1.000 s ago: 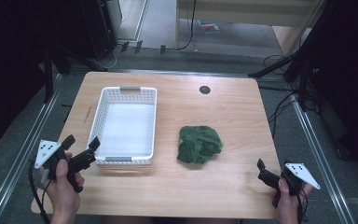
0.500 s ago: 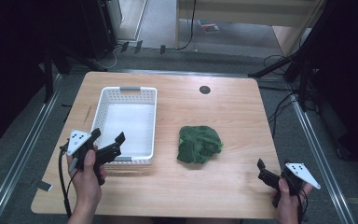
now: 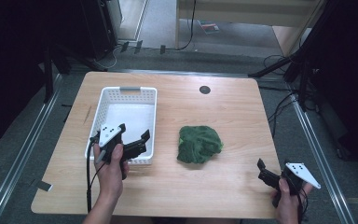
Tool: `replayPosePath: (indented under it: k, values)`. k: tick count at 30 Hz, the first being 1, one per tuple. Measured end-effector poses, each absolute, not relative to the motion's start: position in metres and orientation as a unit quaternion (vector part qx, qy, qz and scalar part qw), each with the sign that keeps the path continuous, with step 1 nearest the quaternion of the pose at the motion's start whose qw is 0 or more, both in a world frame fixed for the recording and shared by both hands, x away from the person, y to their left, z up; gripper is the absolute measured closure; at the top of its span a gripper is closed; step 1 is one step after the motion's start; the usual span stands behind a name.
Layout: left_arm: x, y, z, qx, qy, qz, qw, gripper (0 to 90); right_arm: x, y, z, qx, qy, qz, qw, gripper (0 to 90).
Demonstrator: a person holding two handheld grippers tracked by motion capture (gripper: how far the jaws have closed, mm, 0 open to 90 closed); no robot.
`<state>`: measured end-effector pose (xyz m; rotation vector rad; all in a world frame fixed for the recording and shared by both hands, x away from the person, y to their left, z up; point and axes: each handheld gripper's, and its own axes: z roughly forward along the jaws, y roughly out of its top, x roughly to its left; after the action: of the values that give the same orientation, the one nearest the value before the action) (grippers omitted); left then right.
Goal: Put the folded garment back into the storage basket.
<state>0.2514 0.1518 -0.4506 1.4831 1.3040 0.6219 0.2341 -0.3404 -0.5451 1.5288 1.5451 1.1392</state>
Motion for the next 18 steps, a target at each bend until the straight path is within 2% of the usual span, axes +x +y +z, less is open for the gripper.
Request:
replayPosePath:
  k: [18]
  values:
    - [0.266,0.115,-0.453,0.637,0.53,0.236,0.508,8.0,0.234,-0.341,-0.545,0.59,0.59,0.438,0.334,0.0]
